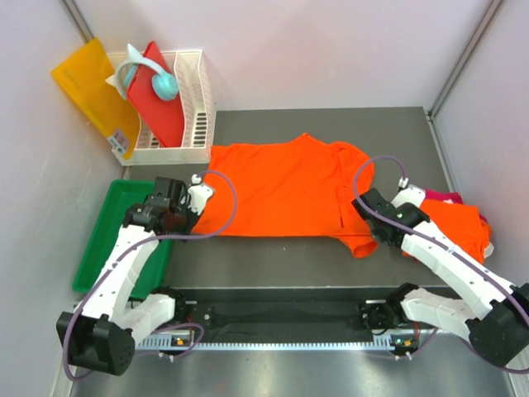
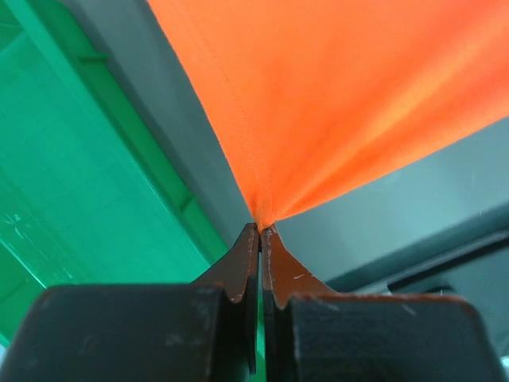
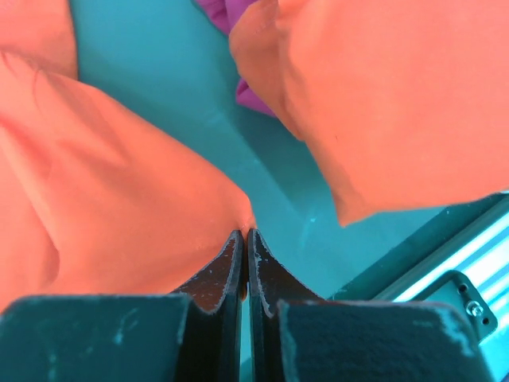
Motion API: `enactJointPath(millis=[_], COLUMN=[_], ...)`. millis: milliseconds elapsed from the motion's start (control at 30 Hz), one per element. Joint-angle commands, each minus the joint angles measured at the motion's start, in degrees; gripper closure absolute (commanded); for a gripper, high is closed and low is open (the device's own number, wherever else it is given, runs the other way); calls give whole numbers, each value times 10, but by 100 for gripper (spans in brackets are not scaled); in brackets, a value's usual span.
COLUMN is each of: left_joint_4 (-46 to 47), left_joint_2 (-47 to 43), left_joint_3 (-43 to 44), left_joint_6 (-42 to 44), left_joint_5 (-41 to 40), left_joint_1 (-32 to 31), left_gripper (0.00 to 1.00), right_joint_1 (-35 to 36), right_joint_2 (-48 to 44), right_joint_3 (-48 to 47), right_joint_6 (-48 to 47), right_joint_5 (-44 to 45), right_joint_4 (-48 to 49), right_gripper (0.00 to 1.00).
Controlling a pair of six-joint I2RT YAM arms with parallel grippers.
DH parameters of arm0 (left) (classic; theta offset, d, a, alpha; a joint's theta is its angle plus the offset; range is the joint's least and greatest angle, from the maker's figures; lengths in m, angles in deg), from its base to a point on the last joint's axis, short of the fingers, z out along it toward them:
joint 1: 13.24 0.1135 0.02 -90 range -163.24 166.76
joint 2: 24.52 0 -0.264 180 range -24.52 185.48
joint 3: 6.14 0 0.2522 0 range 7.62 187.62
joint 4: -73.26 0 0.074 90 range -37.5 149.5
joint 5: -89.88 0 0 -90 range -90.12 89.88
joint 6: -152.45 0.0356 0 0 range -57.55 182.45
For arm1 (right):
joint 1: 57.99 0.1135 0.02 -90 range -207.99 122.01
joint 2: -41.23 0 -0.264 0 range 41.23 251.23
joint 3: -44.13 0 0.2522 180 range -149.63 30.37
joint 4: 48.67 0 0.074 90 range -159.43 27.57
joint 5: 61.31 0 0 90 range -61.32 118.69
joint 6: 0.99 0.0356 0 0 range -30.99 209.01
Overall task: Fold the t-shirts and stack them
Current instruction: Flatten out the tshirt, then fold the flattened tshirt in 1/3 of the way
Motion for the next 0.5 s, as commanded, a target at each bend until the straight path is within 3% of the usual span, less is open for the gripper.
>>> enactJointPath(millis=[0, 467], left_joint_4=[-64, -113], left_joint_2=[-25, -17], left_joint_3=[16, 2], left_joint_6=[39, 65], left_joint_5=[12, 34], left_joint_1=[3, 3], left_gripper=[100, 100], right_joint_1=[18, 49], right_joint_2=[-18, -54], right_joint_3=[-36, -38], right_joint_6=[27, 66], right_joint_5=[3, -34], right_joint_4=[-71, -131], right_gripper=[100, 100])
